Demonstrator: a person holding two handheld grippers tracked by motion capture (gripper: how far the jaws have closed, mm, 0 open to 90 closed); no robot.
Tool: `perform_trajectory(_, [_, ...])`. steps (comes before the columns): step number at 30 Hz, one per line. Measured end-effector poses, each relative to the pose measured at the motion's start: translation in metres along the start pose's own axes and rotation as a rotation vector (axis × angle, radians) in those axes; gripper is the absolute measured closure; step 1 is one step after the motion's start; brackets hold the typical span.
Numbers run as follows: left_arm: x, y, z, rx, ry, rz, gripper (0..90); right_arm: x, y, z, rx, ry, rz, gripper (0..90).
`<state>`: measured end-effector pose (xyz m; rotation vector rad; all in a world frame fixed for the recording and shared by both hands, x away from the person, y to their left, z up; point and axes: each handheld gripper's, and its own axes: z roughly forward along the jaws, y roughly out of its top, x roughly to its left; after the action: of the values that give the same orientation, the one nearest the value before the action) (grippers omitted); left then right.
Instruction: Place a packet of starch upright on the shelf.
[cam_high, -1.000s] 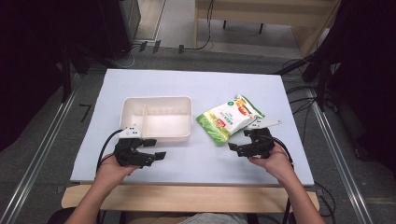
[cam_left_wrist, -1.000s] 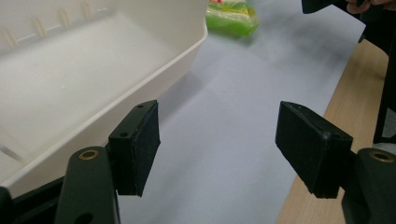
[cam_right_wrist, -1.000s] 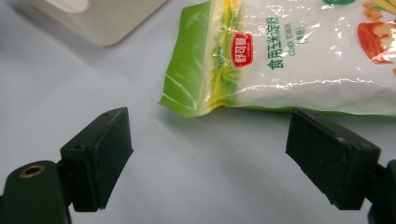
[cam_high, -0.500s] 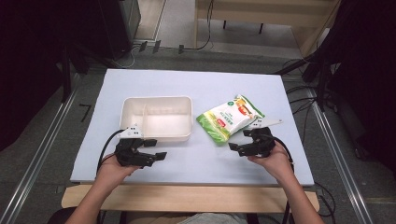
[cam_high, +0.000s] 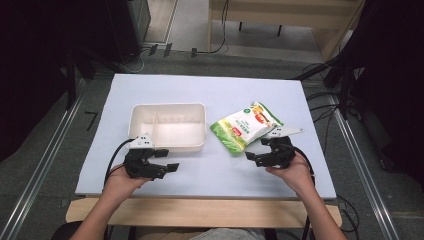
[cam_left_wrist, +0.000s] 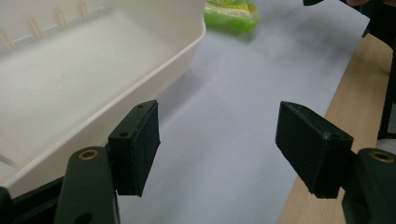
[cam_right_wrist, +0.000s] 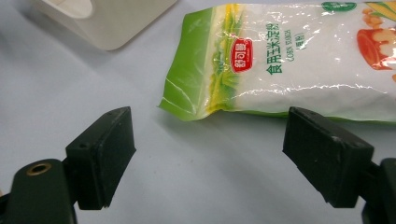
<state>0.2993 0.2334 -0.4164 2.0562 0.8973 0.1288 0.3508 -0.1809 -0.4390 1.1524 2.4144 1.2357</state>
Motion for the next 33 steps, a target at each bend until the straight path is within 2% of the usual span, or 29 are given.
perform_trajectory(1, [0.000,0.000,0.000,-0.002,-0.005,-0.004,31.2,0.000,0.000,0.000,-0.001,0.000,-0.002,19.3])
perform_trajectory(2, [0.001,0.000,0.000,0.002,-0.003,0.000,31.2,-0.001,0.001,-0.002,-0.007,0.005,-0.012,25.0])
perform_trajectory(3, [0.001,0.000,0.000,0.002,-0.003,0.000,31.2,-0.001,0.001,-0.002,-0.007,0.005,-0.012,25.0])
perform_trajectory(4, [0.001,0.000,0.000,0.007,-0.005,0.000,31.2,-0.002,0.002,-0.004,-0.023,-0.013,-0.033,26.2])
perform_trajectory(6, [0.001,0.000,0.000,0.007,-0.007,0.000,31.1,-0.002,0.002,-0.005,-0.028,-0.017,-0.031,26.3])
perform_trajectory(7, [0.001,0.000,0.000,0.007,-0.011,-0.002,30.9,-0.003,0.002,-0.006,-0.038,-0.011,-0.019,26.6])
perform_trajectory(11, [0.001,0.000,0.001,0.008,-0.006,-0.005,30.6,-0.004,0.002,-0.005,-0.022,0.001,-0.017,28.0])
perform_trajectory(16, [0.001,0.000,0.000,0.009,-0.002,-0.005,30.7,-0.004,0.003,-0.006,-0.027,0.006,-0.015,30.0])
perform_trajectory(18, [0.001,0.000,0.001,0.011,-0.008,0.000,30.8,-0.006,0.004,-0.006,-0.022,0.026,0.003,32.1])
perform_trajectory(25, [0.001,0.000,0.000,0.002,-0.001,-0.004,30.8,-0.011,0.004,-0.007,-0.012,0.036,0.033,28.5])
perform_trajectory(28, [0.001,0.000,-0.001,-0.003,-0.004,-0.005,30.8,-0.017,0.005,-0.010,-0.013,0.023,0.038,29.3])
perform_trajectory(30, [0.001,-0.001,-0.001,0.002,0.003,-0.006,30.8,-0.026,0.006,-0.014,-0.021,0.010,0.058,40.8])
perform_trajectory(31, [0.001,-0.001,-0.001,0.002,0.003,-0.006,30.8,-0.026,0.006,-0.014,-0.021,0.010,0.058,40.8])
perform_trajectory(32, [0.001,-0.002,-0.002,-0.001,-0.001,-0.009,30.8,-0.032,0.008,-0.014,-0.016,-0.034,0.064,44.9])
perform_trajectory(33, [0.001,-0.002,-0.003,-0.001,0.001,-0.006,30.8,-0.034,0.008,-0.013,-0.013,-0.047,0.064,46.0])
